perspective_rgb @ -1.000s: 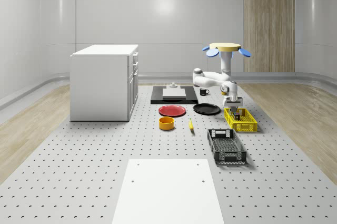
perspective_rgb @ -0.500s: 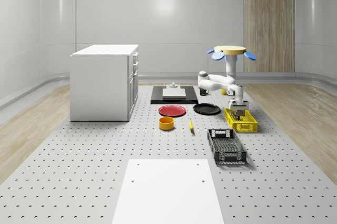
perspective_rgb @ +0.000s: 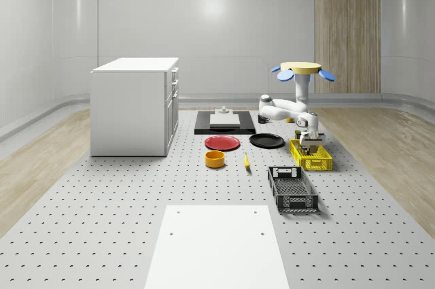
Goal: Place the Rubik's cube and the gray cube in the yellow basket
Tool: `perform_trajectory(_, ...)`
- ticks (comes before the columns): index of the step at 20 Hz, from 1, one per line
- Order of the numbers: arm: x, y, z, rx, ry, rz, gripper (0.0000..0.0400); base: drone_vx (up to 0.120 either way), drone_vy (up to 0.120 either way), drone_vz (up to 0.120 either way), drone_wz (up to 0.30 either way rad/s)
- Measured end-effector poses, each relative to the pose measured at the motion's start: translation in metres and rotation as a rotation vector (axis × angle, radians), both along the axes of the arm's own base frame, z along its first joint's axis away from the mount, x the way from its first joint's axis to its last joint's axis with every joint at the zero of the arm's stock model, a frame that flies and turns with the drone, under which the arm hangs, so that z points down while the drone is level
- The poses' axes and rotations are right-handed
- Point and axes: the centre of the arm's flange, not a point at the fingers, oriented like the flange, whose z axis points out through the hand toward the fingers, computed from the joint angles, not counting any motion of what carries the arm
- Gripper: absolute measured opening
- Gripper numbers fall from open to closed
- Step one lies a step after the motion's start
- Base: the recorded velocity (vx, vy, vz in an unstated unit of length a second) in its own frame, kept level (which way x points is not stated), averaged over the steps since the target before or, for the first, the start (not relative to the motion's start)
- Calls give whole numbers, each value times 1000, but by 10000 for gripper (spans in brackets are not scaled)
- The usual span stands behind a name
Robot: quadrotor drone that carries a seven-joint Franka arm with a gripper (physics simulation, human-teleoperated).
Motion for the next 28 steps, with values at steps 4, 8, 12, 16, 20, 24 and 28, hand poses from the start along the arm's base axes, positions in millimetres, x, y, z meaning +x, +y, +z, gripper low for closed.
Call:
perform_trajectory(4, 0, 0, 12, 0, 0, 0, 252, 0, 0, 0, 0)
perform_trajectory(8, 0, 0, 27, 0, 0, 0, 252, 0, 0, 0, 0)
perform_trajectory(12, 0, 0, 43, 0, 0, 0, 254, 0, 0, 0, 0)
perform_trajectory(16, 1, 2, 51, 5, -2, -18, 324, 0, 0, 0, 0)
perform_trajectory(20, 0, 1, 46, 3, -1, -7, 372, 0, 0, 0, 0)
perform_trajectory(24, 0, 0, 32, 1, -1, -2, 390, 0, 0, 0, 0)
perform_trajectory(28, 0, 0, 13, 1, 0, 0, 396, 0, 0, 0, 0)
